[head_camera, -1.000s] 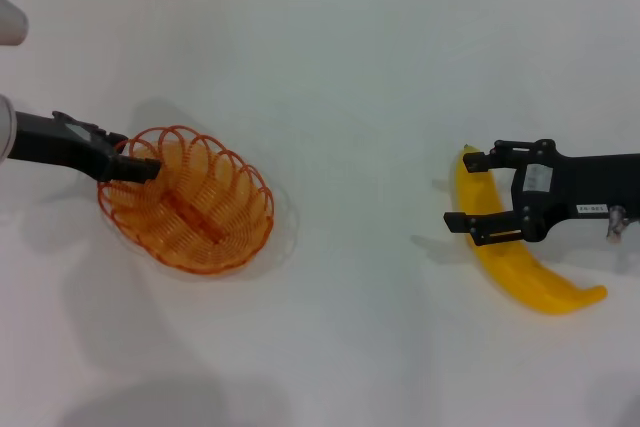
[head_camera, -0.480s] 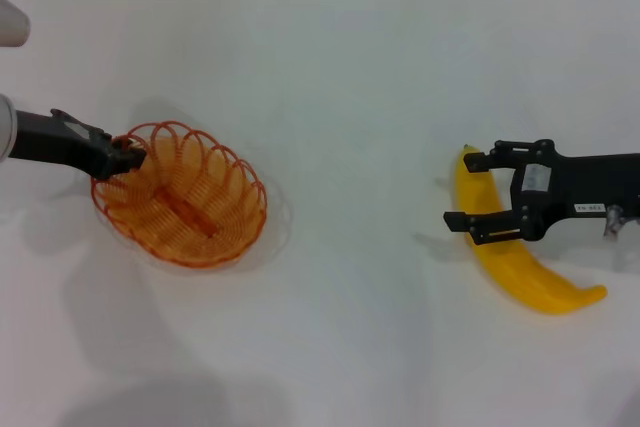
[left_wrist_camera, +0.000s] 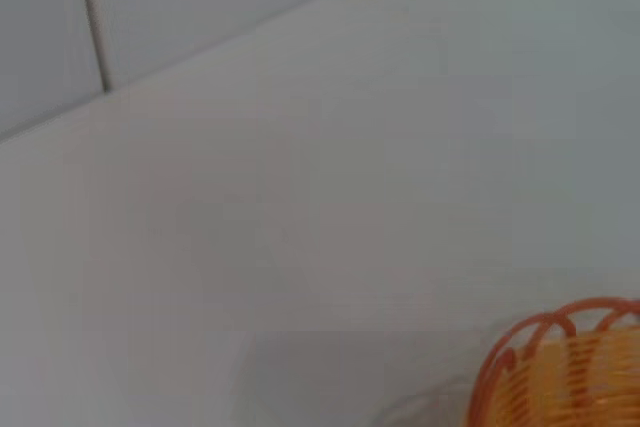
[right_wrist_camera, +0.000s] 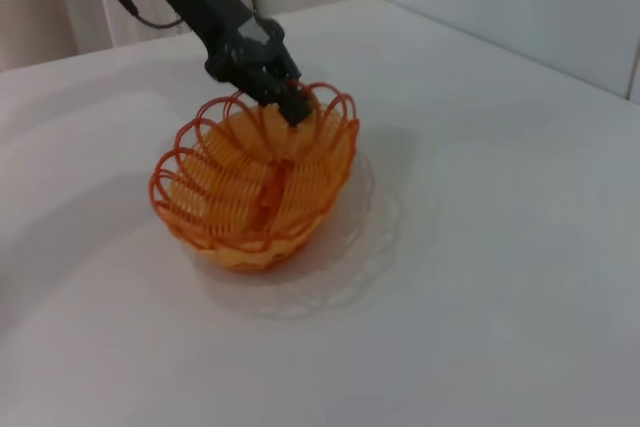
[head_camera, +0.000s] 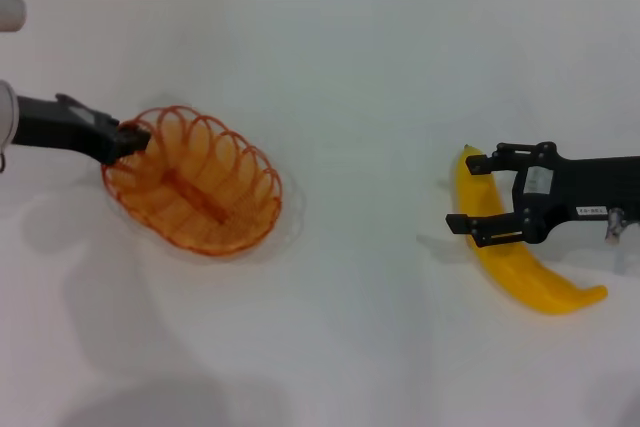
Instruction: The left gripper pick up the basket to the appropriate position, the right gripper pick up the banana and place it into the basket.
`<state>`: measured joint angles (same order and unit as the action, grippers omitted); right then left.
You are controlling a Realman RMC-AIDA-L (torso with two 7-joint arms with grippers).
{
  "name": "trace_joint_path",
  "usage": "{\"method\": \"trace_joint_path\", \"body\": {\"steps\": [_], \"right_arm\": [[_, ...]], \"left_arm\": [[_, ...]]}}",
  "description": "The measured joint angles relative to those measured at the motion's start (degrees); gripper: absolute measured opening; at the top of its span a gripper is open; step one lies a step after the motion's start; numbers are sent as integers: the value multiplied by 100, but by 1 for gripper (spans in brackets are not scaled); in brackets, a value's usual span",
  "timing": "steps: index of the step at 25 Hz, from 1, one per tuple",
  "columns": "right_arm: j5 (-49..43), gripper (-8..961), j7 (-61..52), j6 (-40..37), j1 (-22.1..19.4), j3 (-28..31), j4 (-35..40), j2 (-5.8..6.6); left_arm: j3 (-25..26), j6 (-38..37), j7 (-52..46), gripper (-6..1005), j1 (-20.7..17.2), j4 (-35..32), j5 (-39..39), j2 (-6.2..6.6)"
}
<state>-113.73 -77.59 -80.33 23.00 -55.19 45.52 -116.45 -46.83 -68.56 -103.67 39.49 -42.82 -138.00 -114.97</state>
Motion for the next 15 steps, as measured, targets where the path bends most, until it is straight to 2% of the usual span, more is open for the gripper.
{"method": "trace_joint_path", "body": {"steps": [15], "right_arm": [[0,890,7,9,20,0,-8,-8]], "left_arm": [[-1,-43,667,79,91,37,902,-122]]}}
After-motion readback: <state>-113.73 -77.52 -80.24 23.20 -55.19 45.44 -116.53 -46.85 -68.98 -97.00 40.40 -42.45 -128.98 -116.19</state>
